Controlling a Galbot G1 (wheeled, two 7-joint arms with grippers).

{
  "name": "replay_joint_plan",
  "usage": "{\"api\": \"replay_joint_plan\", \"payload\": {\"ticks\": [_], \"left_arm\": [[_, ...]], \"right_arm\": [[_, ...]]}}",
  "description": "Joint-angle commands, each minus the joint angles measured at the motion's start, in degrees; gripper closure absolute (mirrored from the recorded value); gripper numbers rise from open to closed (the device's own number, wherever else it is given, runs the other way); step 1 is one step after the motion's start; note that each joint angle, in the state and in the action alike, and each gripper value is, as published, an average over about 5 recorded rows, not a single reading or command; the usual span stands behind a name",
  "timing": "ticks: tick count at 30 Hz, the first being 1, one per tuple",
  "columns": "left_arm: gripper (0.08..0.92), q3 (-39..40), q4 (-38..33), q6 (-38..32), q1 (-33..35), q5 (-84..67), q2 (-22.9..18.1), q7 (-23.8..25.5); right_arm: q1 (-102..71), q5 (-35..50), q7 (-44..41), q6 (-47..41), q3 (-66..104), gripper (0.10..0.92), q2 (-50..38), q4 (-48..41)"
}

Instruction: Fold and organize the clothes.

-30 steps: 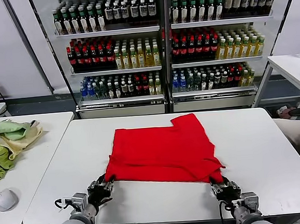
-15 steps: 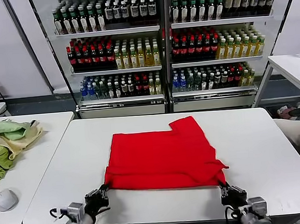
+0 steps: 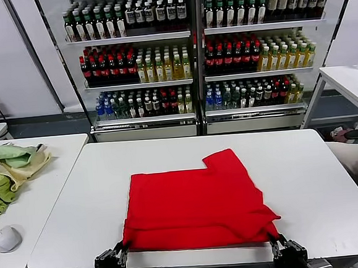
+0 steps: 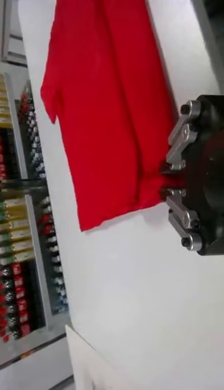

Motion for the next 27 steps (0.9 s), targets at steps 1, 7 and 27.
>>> {"api": "replay_joint_plan", "payload": {"ticks": [1,7,27], "left_arm": [[0.626,-4.32,-11.93,1.44,-0.59,1.14,1.39,0.09],[0.453,-0.84,-1.55,1.47,-18.92,-3.83,2.87,2.19],[0.177,17.04,43.55,7.63,-58.88,-9.78,-1.17,9.78]], "right_arm": [[3.03,7.01,1.04,-4.05,9.62,0.522,-1.93,8.45],[27.5,8.82,0.58,-4.17,0.04,0.349,-3.87,-3.96],[79.92,1.87,1.8,-4.02,-27.87,0.203,14.79,-62.11]]}}
